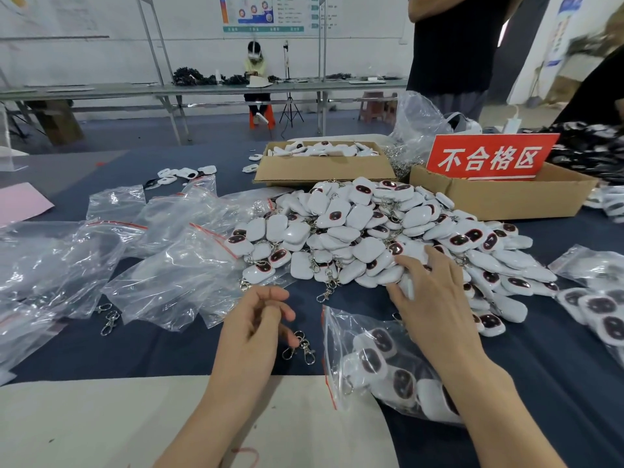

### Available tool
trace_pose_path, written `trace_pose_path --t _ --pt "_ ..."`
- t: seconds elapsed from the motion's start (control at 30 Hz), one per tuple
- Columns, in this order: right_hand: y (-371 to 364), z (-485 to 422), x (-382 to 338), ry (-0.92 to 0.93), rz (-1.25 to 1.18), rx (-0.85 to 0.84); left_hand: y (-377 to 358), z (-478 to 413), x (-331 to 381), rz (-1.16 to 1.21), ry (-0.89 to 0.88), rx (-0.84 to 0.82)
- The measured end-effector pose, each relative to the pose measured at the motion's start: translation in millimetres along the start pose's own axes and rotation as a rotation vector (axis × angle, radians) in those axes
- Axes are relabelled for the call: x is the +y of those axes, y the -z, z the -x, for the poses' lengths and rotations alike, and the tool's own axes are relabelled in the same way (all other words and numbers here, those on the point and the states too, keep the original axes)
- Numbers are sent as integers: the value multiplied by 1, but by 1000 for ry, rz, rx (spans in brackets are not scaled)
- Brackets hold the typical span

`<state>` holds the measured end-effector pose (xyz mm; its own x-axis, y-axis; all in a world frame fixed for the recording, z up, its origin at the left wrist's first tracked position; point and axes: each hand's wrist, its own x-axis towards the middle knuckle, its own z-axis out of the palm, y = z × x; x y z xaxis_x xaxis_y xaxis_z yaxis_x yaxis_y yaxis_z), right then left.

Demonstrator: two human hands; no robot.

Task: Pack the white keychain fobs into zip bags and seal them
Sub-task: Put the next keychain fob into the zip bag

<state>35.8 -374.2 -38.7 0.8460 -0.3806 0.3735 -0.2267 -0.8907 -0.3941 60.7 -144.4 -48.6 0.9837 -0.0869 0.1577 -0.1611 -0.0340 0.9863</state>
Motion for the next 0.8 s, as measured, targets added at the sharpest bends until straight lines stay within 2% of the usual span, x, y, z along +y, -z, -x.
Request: trace_pose_path --t 0.13,0.3,0.37,0.43,0.5,0.53,0.7,0.8 --pt "3 0 -1 17 -25 23 0 -1 -1 -6 -1 6" --pt "11 2 -6 14 -228 91 0 0 -2 3 -16 3" --pt "18 0 -12 -43 -461 133 -1 2 -2 -1 -32 3" --pt "24 -1 -23 -122 -806 114 -4 5 1 5 -60 0" --pt "28 -1 -35 -172 -1220 -24 -6 8 3 11 -104 -13" --pt "28 2 -42 -154 -1330 -103 -7 9 4 17 -130 -32" --pt "12 20 -72 128 -1118 -303 -5 10 10 99 -63 -203" --pt "4 25 -76 220 -1080 -335 -4 7 10 130 7 -187"
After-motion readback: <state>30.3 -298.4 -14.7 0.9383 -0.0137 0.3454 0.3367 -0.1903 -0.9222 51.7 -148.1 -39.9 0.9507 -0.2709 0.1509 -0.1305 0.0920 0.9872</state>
